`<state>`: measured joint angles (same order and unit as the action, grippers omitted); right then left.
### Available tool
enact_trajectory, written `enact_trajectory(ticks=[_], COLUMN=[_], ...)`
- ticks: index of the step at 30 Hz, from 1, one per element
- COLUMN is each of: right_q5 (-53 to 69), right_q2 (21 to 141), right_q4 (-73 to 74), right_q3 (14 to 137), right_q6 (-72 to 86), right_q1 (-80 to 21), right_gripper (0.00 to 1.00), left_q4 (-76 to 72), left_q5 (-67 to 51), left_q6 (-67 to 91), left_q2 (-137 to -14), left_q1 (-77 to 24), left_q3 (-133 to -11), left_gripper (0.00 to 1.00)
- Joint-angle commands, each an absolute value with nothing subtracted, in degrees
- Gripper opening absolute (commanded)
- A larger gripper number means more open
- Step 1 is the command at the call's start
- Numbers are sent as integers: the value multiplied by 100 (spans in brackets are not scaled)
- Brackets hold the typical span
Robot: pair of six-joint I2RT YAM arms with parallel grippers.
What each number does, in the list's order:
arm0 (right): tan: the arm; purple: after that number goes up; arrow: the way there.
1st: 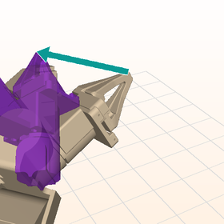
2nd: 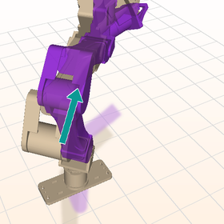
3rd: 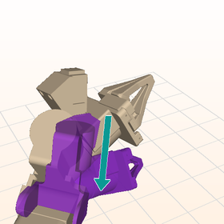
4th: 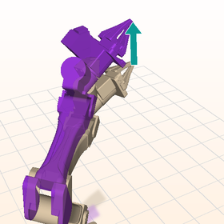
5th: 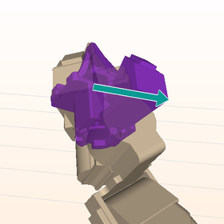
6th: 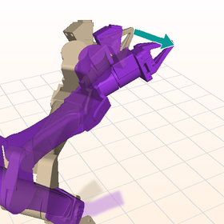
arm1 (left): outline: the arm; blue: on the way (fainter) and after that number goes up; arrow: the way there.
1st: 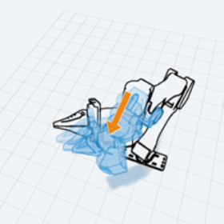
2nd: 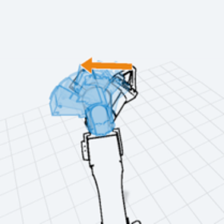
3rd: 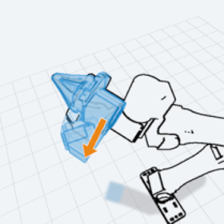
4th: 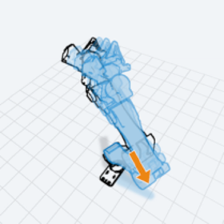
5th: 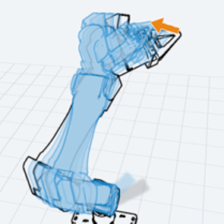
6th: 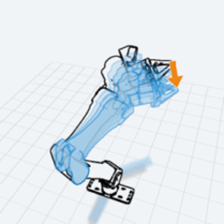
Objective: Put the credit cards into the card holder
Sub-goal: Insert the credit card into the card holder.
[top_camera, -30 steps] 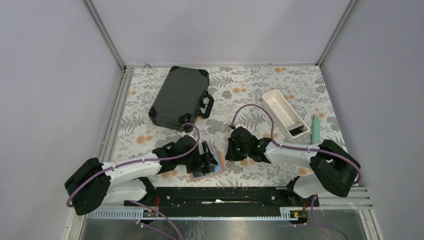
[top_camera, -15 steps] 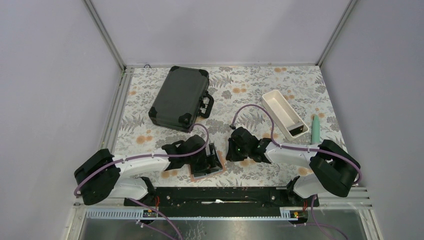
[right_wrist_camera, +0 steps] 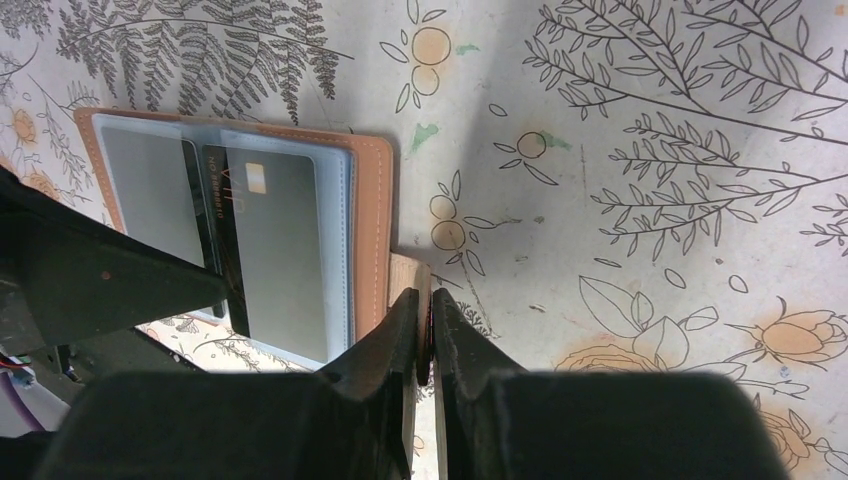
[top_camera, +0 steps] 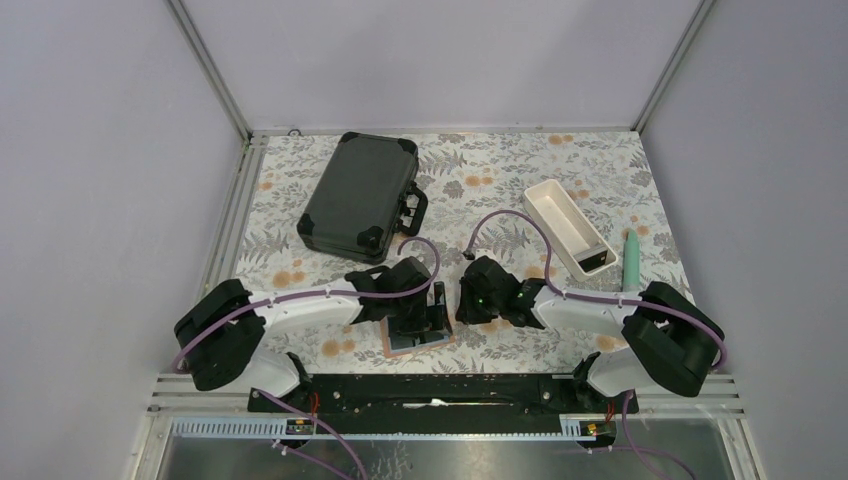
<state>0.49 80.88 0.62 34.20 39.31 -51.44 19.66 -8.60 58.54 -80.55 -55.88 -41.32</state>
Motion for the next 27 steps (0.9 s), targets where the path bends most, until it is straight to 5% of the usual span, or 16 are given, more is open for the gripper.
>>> enact_trajectory(ticks=[1, 27], right_q5=[-161, -317], right_q2=[7881, 7175], right_q4=[61, 367], right_q3=[3385, 3275], right_q6=[3872, 4046], right_q1=[-5150, -5150], right_gripper=[0, 0], left_q4=[2021, 1834], left_q5=[-927, -350], left_q6=[5582, 5403], left_q2=[-8249, -7892], left_q1=[-5640, -5629], left_q3=[-4539, -4406], left_gripper=[87, 91])
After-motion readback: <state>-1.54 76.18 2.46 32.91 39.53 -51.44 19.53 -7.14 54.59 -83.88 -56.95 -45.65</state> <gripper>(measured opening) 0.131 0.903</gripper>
